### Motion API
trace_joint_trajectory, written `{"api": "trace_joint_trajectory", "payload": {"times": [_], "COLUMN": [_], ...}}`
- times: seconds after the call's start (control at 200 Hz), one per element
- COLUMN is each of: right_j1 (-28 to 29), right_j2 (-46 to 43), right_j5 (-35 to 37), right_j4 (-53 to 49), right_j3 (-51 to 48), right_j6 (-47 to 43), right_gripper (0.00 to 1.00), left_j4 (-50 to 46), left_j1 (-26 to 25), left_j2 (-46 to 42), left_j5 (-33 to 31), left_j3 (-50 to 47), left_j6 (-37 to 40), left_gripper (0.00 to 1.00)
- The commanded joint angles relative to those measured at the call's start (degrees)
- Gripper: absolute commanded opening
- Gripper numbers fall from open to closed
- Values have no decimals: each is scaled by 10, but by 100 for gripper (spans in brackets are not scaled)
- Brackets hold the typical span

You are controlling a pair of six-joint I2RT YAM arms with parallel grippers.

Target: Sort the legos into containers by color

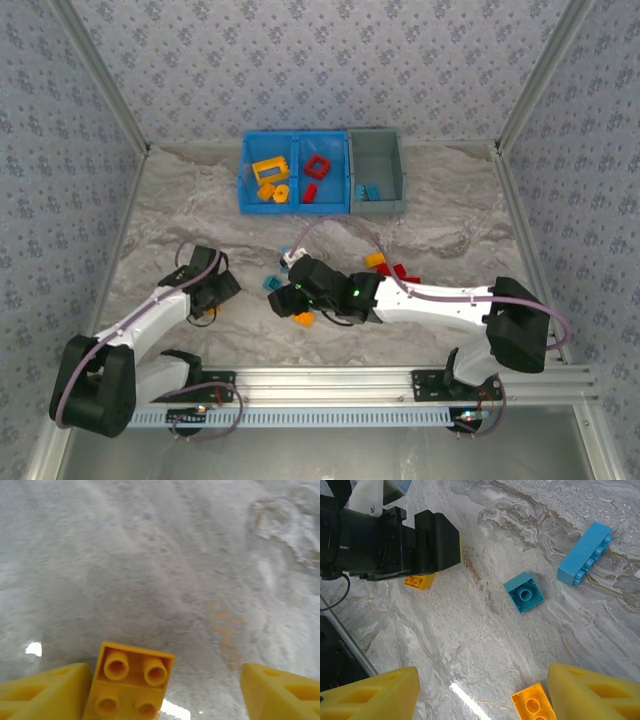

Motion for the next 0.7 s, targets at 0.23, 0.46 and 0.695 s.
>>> {"api": "trace_joint_trajectory", "payload": {"times": [0.23,0.46,0.695], "right_j1": [-2,-3,-1], "right_j2": [16,19,10], "right_j5": [-1,1,1], "right_j4": [4,2,7], "right_j3": [19,23,19], "right_j6": [13,17,22], "right_gripper": [70,70,70], "left_j4": [-85,-92,-83], "left_j1": [-1,-31,-44], "left_j2": [23,74,96], "left_j5": [9,7,1], "left_j3": [41,66,74], "left_j6": [16,35,36], "left_gripper": [67,64,33]}}
